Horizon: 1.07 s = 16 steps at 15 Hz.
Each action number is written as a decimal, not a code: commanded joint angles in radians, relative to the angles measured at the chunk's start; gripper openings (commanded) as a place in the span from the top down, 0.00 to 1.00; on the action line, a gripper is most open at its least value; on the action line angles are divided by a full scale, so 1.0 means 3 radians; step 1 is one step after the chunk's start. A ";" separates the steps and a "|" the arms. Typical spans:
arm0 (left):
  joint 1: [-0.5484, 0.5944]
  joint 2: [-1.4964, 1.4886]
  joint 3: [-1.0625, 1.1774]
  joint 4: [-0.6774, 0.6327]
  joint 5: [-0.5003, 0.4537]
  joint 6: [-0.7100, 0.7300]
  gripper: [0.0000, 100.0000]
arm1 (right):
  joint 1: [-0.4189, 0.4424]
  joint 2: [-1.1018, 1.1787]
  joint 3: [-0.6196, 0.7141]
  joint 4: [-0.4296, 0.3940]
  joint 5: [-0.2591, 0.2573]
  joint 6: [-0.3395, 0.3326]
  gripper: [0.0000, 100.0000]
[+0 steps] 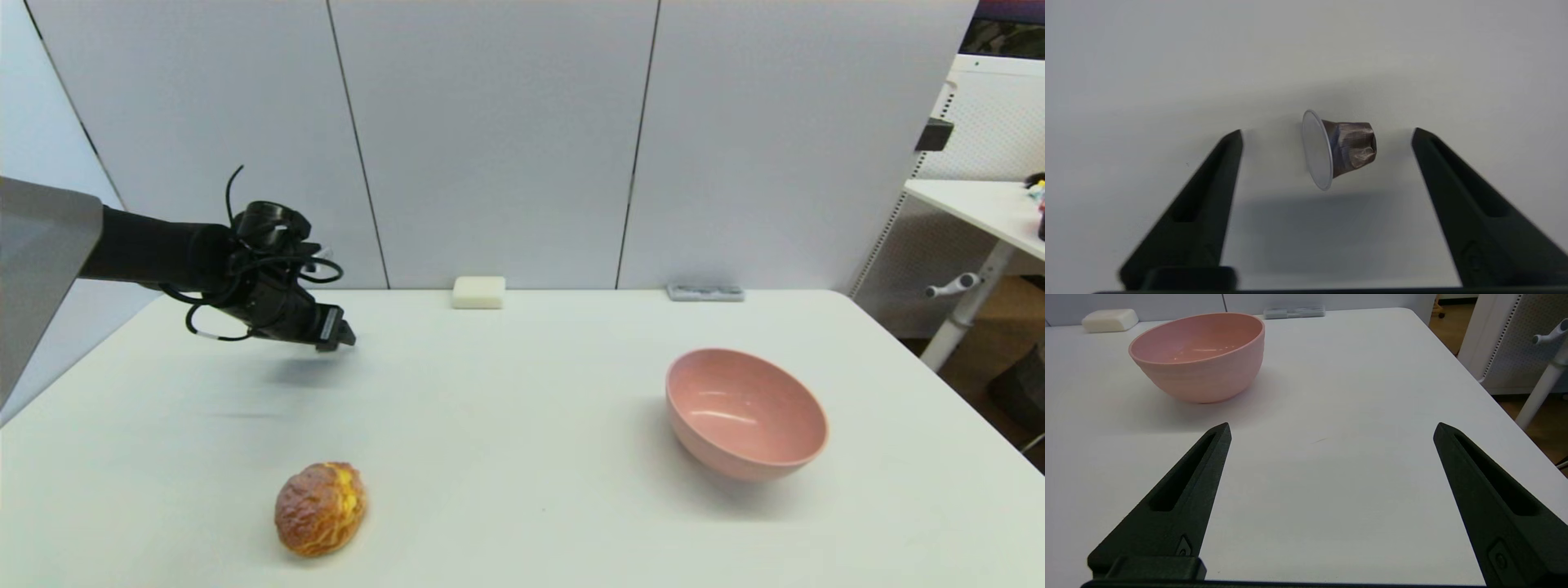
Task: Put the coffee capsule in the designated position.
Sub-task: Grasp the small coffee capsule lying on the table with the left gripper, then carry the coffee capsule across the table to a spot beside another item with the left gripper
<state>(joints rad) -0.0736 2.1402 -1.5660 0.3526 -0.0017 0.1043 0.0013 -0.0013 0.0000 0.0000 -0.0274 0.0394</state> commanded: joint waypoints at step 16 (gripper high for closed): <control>-0.0588 -0.0226 -0.0369 0.0026 -0.0255 -0.0061 1.00 | 0.0001 0.0004 0.0000 0.0000 -0.0001 0.0002 0.00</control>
<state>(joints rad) -0.1745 2.1043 -1.6549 0.3587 -0.0696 0.0943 0.0013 -0.0013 0.0000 0.0000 -0.0274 0.0394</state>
